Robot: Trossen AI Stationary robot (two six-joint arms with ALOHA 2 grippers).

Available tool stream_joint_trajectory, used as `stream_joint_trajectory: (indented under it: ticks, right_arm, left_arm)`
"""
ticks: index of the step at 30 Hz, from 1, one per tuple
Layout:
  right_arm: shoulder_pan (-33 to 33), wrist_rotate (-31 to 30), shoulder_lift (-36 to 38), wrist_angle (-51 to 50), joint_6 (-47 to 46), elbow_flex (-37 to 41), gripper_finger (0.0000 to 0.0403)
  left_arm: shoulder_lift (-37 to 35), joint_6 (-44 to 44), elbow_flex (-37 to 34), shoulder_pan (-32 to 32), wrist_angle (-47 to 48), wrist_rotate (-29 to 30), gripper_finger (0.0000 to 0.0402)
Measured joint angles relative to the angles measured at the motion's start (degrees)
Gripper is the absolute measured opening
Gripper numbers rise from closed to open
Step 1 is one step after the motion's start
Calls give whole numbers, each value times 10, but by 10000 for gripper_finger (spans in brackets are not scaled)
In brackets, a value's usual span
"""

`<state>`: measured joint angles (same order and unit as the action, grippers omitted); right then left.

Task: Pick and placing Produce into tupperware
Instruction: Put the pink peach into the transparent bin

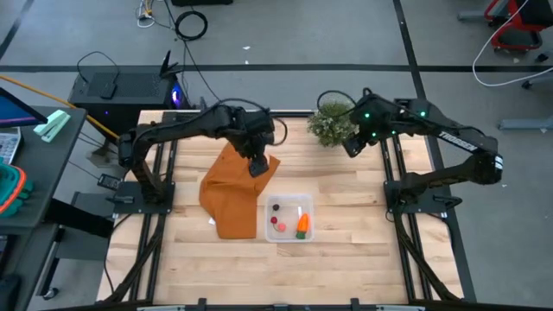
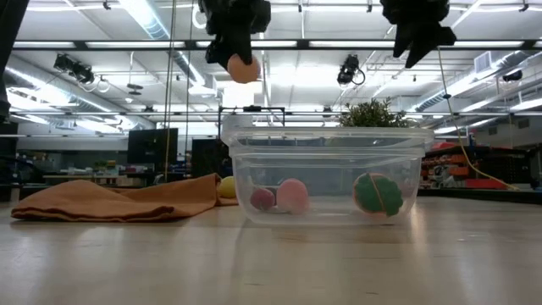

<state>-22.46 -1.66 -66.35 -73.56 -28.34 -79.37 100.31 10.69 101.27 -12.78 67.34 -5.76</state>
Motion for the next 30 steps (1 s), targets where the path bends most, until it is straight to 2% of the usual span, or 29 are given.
stream_joint_trajectory:
  ticks: [9, 23, 30]
  right_arm:
    - [-38, -26, 6, -2, -7, 0, 174]
    - [-38, -31, 4, -15, 82, 0, 174]
    - [-38, -38, 4, -16, 101, 0, 174]
  left_arm:
    - [28, -23, 1, 84, -26, -2, 258]
    - [113, 80, 0, 168, -107, -1, 257]
    - [152, 82, 0, 179, -127, -1, 248]
